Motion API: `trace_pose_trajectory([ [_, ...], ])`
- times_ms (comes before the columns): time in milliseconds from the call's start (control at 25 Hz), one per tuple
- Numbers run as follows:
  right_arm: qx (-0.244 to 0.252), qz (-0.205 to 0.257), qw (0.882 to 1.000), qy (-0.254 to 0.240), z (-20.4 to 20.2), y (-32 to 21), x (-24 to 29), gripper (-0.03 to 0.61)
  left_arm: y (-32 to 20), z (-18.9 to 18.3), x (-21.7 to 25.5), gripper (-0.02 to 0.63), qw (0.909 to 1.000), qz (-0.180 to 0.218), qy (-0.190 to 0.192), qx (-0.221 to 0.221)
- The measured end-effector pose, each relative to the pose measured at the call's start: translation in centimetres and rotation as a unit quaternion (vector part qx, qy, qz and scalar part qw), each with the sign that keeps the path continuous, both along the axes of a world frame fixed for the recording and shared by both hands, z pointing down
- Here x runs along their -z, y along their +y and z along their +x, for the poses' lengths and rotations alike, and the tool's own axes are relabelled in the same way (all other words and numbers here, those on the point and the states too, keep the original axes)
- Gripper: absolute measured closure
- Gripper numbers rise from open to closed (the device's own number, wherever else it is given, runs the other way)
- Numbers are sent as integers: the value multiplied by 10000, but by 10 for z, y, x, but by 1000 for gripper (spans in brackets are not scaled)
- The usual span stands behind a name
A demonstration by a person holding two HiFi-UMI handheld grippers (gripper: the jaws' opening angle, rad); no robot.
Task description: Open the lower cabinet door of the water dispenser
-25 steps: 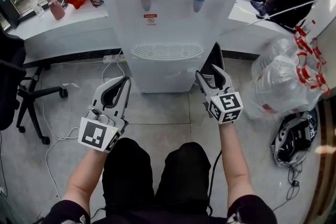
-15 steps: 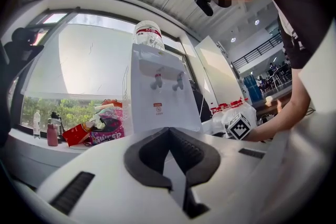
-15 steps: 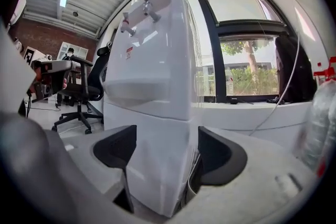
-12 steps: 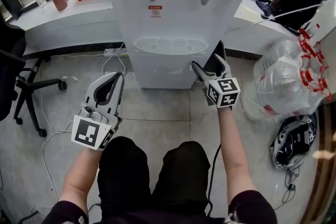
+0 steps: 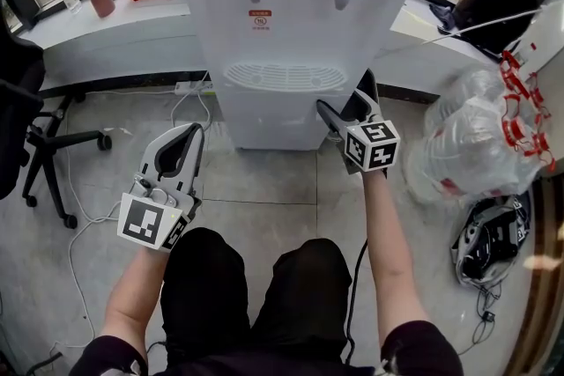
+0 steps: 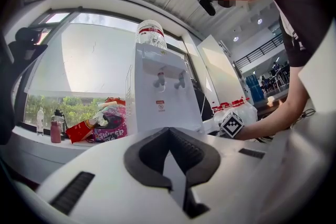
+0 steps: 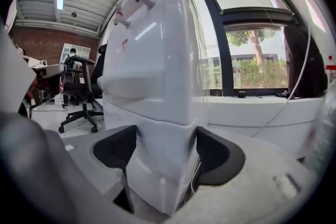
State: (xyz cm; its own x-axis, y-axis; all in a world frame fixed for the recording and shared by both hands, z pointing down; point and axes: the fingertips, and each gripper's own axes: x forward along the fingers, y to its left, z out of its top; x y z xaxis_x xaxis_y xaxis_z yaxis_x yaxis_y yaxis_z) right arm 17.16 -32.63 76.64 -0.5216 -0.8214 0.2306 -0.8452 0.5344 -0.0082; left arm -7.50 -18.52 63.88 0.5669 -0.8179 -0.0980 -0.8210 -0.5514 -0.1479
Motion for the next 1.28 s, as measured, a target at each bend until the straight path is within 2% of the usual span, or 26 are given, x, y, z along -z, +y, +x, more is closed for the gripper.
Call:
trace_pose_trajectory([
  [400,8,-13,10000,-76,4,25,0,261,3,-4,3,607,10000,67,-2,20],
  [880,344,-131,9992,-129,5,81,0,339,8,-7,4,607,9999,113,-24,54],
  [1120,579,-98,9980,213,-2,109,-3,357,12,-7,5,607,9999,115,-61,89],
  [1280,794,-205,9966,41,-8,128,-2,364,15,-7,7,607,9998,115,-89,121],
])
